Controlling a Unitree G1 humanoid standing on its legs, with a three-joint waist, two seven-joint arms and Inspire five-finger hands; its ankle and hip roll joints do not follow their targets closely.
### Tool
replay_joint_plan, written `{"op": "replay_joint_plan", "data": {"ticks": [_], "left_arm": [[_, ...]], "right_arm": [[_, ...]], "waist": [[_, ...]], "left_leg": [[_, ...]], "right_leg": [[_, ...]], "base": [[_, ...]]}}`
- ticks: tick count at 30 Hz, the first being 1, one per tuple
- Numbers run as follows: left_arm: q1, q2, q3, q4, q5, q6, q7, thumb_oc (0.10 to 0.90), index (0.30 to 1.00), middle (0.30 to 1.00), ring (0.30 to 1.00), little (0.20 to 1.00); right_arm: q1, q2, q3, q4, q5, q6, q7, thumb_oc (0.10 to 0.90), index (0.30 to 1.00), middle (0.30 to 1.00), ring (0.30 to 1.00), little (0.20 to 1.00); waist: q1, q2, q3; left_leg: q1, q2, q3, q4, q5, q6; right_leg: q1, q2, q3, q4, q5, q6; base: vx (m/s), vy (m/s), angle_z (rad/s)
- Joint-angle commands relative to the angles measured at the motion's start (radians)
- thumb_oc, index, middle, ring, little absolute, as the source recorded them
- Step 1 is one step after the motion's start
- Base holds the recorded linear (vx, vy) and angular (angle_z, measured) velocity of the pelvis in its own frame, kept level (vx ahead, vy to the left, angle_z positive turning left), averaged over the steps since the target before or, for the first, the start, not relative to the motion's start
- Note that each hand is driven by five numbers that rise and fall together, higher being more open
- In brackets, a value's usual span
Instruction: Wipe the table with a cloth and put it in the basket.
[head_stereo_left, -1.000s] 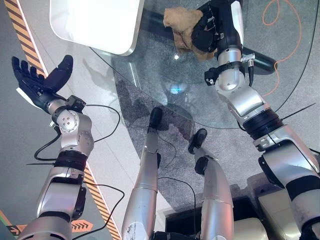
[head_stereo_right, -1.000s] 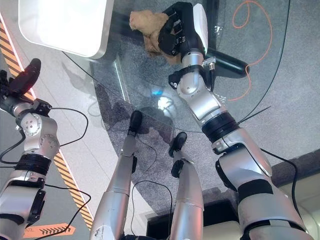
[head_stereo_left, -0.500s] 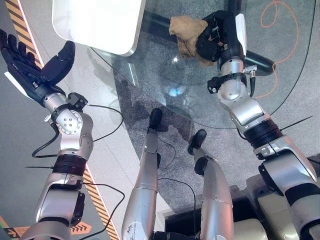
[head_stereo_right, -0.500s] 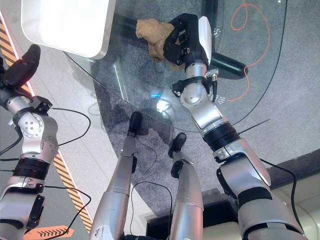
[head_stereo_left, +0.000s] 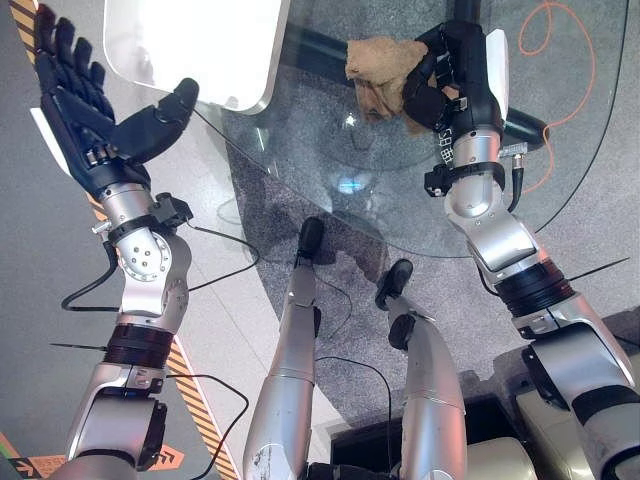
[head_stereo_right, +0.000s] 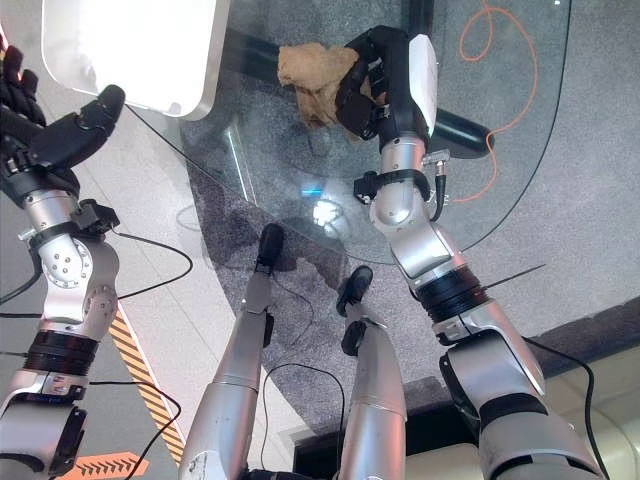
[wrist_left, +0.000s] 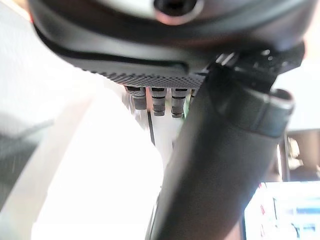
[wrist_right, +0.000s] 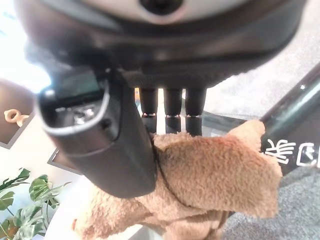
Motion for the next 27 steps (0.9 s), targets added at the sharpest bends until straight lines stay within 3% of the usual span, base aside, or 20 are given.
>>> {"op": "replay_joint_plan", "data": {"ticks": [1,10,27], "left_arm": [[-0.052,0.028,0.008,-0.127,0.031,-0.028,-0.098,0.800,0.900,0.900,0.900,0.900],[-0.103,-0.017,-0.076,-0.122,-0.041,0.000,-0.217,0.800,0.900,0.900,0.900,0.900],[-0.155,-0.105,-0.161,-0.112,-0.082,0.009,-0.225,0.800,0.900,0.900,0.900,0.900]], "right_arm": [[-0.050,-0.073,-0.071,-0.196,-0.079,-0.090,-0.016,0.100,0.300,0.300,0.300,0.200],[-0.064,-0.095,-0.091,-0.241,-0.114,-0.127,-0.029,0.100,0.300,0.300,0.300,0.200],[-0.099,-0.097,-0.100,-0.338,-0.134,-0.159,-0.064,0.100,0.300,0.300,0.300,0.200]], "waist": [[-0.010,0.009,-0.020],[-0.041,0.006,-0.020],[-0.077,-0.017,-0.020]], "left_leg": [[0.056,-0.089,0.100,0.095,-0.122,0.109],[0.066,-0.088,0.117,0.099,-0.124,0.112],[0.076,-0.084,0.132,0.103,-0.133,0.116]], "right_leg": [[0.086,0.071,0.066,-0.220,0.170,0.055],[0.084,0.071,0.084,-0.221,0.182,0.062],[0.088,0.077,0.105,-0.239,0.198,0.070]], "base": [[-0.01,0.046,-0.04],[-0.01,0.027,-0.03],[0.00,0.002,-0.01]]}}
